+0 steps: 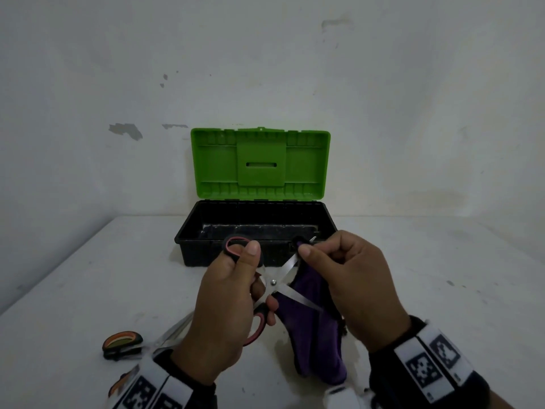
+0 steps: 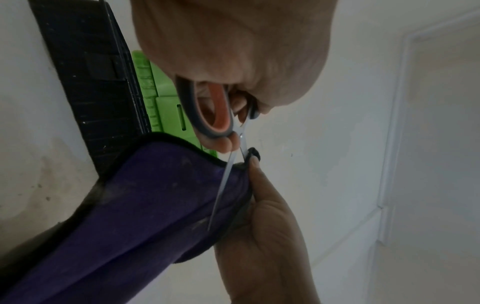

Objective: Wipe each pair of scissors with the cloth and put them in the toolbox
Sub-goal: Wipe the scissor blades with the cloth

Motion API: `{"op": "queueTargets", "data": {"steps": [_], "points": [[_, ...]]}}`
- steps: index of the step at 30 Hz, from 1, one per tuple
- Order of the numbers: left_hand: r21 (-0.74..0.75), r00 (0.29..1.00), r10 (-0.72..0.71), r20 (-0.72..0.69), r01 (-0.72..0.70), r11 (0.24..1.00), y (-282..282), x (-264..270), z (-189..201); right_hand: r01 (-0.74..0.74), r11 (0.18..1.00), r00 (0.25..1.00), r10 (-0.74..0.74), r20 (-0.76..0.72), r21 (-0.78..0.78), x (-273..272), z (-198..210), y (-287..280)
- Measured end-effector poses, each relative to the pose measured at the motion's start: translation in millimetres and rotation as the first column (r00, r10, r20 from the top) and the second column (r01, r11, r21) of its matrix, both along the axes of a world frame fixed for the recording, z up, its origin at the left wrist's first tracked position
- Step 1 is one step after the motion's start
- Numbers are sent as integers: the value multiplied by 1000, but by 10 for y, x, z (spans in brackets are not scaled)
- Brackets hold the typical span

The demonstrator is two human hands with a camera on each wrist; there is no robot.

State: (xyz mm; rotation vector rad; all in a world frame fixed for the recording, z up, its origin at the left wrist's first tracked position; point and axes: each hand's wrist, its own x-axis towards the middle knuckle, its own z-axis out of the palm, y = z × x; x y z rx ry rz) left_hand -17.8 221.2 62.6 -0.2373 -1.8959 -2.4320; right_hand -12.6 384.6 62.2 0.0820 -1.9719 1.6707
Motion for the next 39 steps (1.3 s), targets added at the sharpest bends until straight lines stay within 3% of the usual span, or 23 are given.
{"op": "queueTargets", "data": {"steps": [6, 10, 14, 18, 23, 26, 31, 35, 39], "points": [[-123, 993, 67, -96, -78, 989, -25, -9, -18, 121, 985, 992, -116, 45, -126, -131, 110, 262], [-248, 957, 136, -255, -201, 948, -42, -77, -43, 76, 997, 995, -77, 57, 18, -25, 94, 223], [-336, 875, 133, -466, -314, 888, 28, -105, -147, 25, 990, 999, -31, 42, 136, 45, 29, -59], [-361, 797, 117, -592, -392, 846, 92, -90, -227, -27, 989, 999, 20, 46, 145, 62, -39, -250], [-385, 696, 82, -713, -486, 785, 79, -107, -278, 52, 984, 998, -58, 30, 168, 40, -31, -302], [-374, 660, 72, -748, -509, 775, 85, -110, -282, 109, 980, 994, -112, 9, 165, 0, -30, -265], [-348, 618, 74, -782, -533, 771, 66, -130, -306, 36, 990, 999, -38, 13, 133, 53, 0, -271], [-334, 606, 75, -792, -532, 778, 61, -135, -285, 162, 972, 987, -156, -46, 167, -35, 3, -163], [-336, 599, 60, -799, -526, 781, 24, -135, -292, 50, 985, 999, -49, -7, 167, 40, 24, -210]]}}
